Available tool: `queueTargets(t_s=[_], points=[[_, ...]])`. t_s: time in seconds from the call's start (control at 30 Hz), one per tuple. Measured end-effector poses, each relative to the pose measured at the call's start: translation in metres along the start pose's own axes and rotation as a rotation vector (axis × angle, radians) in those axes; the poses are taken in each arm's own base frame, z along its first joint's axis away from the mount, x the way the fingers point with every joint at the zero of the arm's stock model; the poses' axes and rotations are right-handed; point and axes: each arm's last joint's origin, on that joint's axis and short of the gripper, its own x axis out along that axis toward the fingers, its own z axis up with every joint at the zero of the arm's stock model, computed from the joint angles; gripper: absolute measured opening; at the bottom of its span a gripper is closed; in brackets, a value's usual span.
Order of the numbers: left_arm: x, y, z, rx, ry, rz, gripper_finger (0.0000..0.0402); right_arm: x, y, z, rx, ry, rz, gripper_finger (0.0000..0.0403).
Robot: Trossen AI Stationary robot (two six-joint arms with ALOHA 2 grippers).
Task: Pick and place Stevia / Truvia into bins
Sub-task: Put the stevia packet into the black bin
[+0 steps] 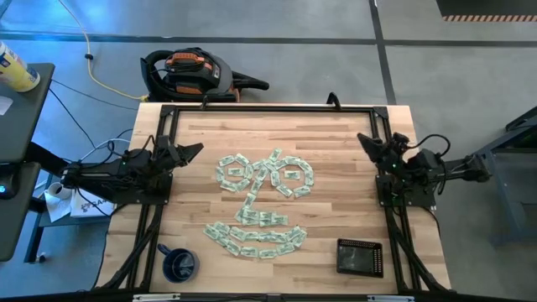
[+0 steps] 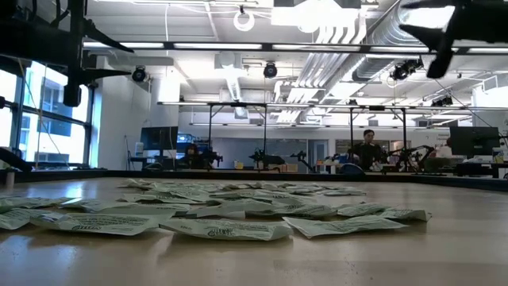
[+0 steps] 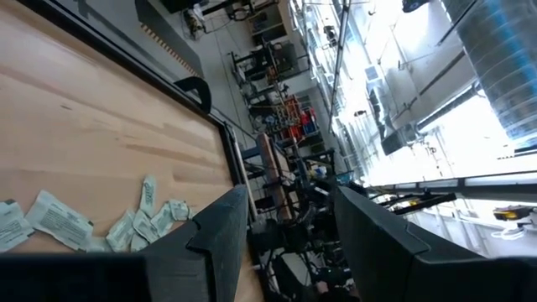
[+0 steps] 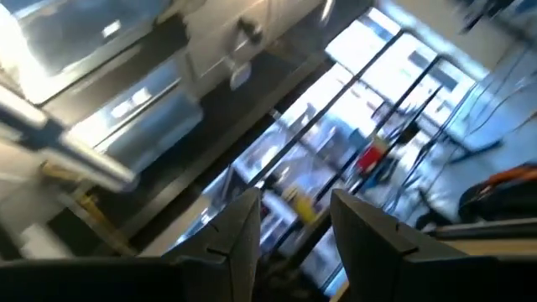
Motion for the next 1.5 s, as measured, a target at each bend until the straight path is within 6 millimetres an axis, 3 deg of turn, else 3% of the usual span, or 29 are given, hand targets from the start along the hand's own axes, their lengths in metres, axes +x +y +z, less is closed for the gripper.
queueTargets(t_s=[0.1,0.2,0.4,0.57,0.8,0.93,1.1,1.23,1.5], points=[[0.0,0.0,0.0,-0.002,-0.002,-0.002,0.0215,0.02,0.017,-0.004,-0.003,0.119,0.022,0.0138],[0.0,0.0,0.0,-0.002,-0.008,-0.001,0.0215,0.041,0.023,-0.022,-0.097,0.327,-0.064,0.0138],[0.0,0.0,0.0,-0.002,-0.009,0.0,0.0215,0.061,0.002,-0.062,-0.207,0.86,-0.467,0.0138],[0.0,0.001,0.0,0.009,0.008,0.008,0.0215,0.075,-0.004,-0.082,-0.406,1.151,-0.503,0.0138],[0.0,0.001,-0.002,0.02,0.071,-0.01,0.0215,0.099,-0.009,-0.096,-0.56,1.256,-0.547,0.0138],[0.0,0.002,-0.005,0.032,0.133,-0.012,0.0215,0.113,-0.008,-0.098,-0.611,1.311,-0.463,0.0138],[-0.001,0.006,-0.006,0.066,0.158,0.016,0.0215,0.112,-0.013,-0.114,-0.771,1.517,-0.302,0.0143],[-0.001,0.007,-0.007,0.074,0.163,0.029,0.0215,0.106,-0.022,-0.136,-0.907,1.681,-0.212,0.0177],[-0.001,0.009,-0.007,0.081,0.169,0.043,0.0215,0.117,-0.032,-0.168,-1.124,1.788,-0.095,0.0242]])
